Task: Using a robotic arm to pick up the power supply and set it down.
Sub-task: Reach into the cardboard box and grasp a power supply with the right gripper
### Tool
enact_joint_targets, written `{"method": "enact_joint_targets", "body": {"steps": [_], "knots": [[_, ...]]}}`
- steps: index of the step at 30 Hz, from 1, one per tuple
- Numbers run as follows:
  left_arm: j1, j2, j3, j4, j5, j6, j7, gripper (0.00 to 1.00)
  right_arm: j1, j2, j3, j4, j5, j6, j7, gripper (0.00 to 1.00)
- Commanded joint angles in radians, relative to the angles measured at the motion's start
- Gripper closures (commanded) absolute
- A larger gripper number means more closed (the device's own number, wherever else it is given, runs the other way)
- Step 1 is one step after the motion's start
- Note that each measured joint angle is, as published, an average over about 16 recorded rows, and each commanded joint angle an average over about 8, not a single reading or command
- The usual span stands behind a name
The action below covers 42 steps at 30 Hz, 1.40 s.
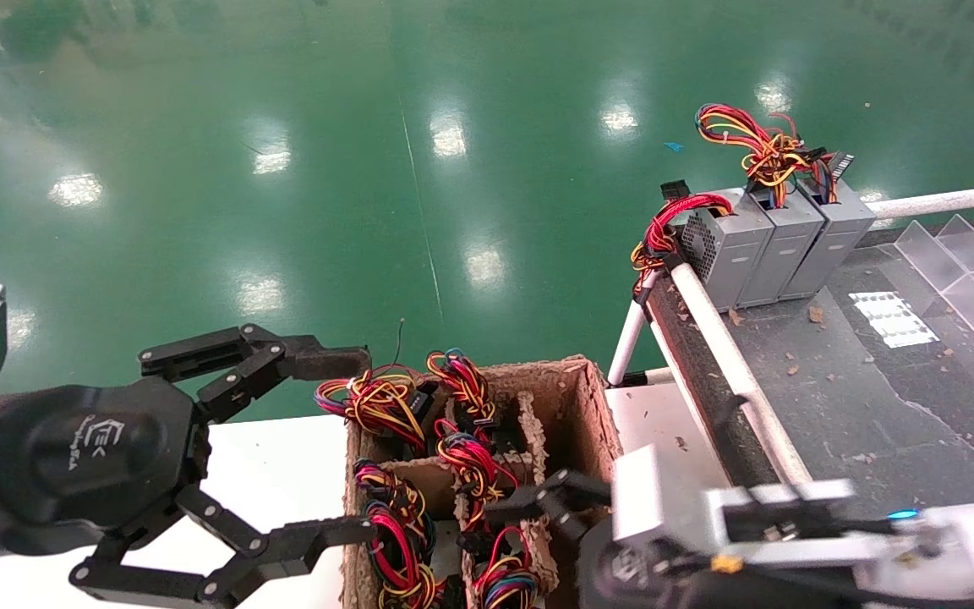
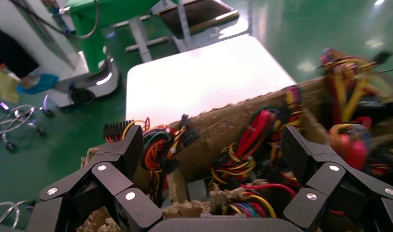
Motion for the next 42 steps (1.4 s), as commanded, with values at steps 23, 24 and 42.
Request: {"method": "enact_joint_targets", "body": {"steps": [23, 24, 42], "knots": [[0.0, 0.0, 0.001, 0.0, -0.001, 0.0, 0.0, 0.0, -0.04, -0.157, -0.118, 0.009, -0.141, 0.07, 0.045, 1.0], [0.0, 0.0, 0.001, 0.0, -0.001, 0.0, 0.0, 0.0, -0.041, -0.157, -0.118, 0.009, -0.141, 0.069, 0.046, 1.0], [0.0, -0.001, 0.001, 0.0, -0.001, -0.001, 0.001, 0.0, -0.066, -0.143, -0.115, 0.004, -0.129, 0.068, 0.04, 1.0]]}}
